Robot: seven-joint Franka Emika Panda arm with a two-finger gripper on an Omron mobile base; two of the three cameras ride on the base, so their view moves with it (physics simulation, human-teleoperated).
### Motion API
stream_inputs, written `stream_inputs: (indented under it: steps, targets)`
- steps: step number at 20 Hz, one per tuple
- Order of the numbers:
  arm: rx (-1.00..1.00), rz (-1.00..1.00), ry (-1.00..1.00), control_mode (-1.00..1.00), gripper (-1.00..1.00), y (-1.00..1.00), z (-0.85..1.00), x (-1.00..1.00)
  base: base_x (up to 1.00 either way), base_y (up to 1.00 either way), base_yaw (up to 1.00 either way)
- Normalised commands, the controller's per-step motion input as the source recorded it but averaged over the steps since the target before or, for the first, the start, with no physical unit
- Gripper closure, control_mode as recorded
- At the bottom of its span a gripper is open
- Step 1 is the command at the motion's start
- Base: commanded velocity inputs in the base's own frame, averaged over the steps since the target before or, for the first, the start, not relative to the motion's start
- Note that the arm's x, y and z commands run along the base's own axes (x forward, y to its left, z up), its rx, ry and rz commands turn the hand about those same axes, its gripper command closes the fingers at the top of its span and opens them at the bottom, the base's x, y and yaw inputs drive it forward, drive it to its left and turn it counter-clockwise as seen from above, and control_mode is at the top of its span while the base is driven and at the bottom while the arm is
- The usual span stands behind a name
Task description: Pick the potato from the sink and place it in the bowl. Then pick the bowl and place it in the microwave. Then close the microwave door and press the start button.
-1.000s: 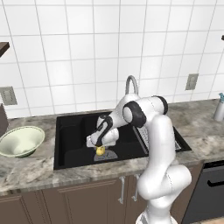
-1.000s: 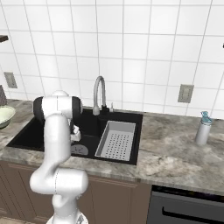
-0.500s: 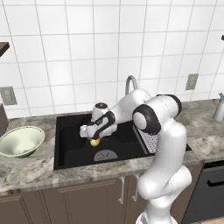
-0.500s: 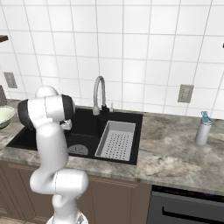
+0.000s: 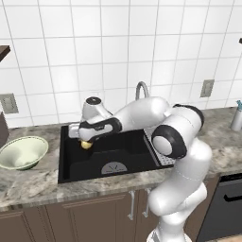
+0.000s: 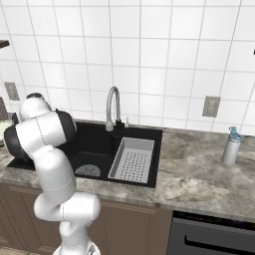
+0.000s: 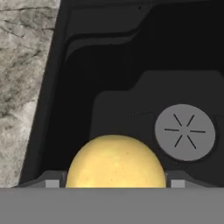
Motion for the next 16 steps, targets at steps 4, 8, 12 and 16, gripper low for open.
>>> stream_inputs:
  steps: [4,8,12,16]
  targets:
    - [0.0,0.0,0.0,-1.0,1.0,0.7,1.0,-0.24,0.0,0.0,0.0]
    - [0.0,0.06,0.0,-1.0,1.0,1.0,0.98,-0.24,0.0,0.0,0.0]
    - [0.0,0.09,-0.05,-1.0,1.0,0.99,0.66,-0.16,0.0,0.0,0.0]
    - [0.0,0.1,-0.02,-1.0,1.0,0.75,0.15,-0.17,0.0,0.0,0.0]
